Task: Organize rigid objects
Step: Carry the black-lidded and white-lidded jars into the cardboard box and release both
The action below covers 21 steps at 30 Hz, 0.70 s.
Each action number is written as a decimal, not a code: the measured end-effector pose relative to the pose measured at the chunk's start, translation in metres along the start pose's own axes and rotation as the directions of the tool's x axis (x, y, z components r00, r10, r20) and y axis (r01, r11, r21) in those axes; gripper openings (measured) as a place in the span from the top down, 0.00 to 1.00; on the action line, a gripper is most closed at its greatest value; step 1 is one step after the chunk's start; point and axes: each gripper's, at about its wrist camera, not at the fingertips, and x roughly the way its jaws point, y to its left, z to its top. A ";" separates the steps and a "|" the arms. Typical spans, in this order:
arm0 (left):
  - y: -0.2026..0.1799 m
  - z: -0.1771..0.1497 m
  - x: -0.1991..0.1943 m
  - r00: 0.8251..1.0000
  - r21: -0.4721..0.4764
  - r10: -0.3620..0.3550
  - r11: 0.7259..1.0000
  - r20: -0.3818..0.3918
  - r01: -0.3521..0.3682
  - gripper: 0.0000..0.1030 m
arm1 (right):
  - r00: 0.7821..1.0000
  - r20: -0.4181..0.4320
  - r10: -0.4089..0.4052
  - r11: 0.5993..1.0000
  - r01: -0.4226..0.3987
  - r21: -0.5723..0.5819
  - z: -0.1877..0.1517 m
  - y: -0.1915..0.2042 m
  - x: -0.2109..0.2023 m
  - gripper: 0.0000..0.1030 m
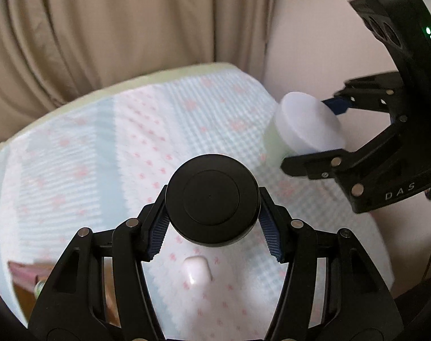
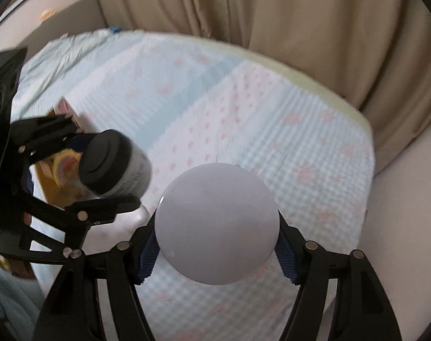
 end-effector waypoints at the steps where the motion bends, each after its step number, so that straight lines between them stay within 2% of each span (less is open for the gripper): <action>1: 0.004 0.002 -0.012 1.000 -0.019 0.004 1.000 0.001 -0.004 0.47 | 1.000 0.008 -0.009 1.000 0.009 0.012 0.005 0.006 -0.013 0.36; 5: 0.030 0.002 -0.069 0.999 -0.113 0.039 0.993 0.006 -0.038 0.47 | 0.999 0.046 -0.019 0.998 0.016 0.055 0.024 0.030 -0.056 0.36; 9: 0.061 -0.013 -0.115 0.995 -0.184 0.100 0.978 0.007 -0.097 0.47 | 0.996 0.091 0.010 0.997 -0.016 0.072 0.042 0.065 -0.088 0.36; 15: 0.113 -0.053 -0.167 0.983 -0.254 0.180 0.951 -0.020 -0.179 0.47 | 0.993 0.102 0.063 0.997 -0.066 0.028 0.073 0.131 -0.097 0.36; 21: 0.177 -0.092 -0.200 0.975 -0.309 0.214 0.925 -0.056 -0.221 0.47 | 0.989 0.101 0.108 0.994 -0.108 -0.004 0.092 0.201 -0.089 0.36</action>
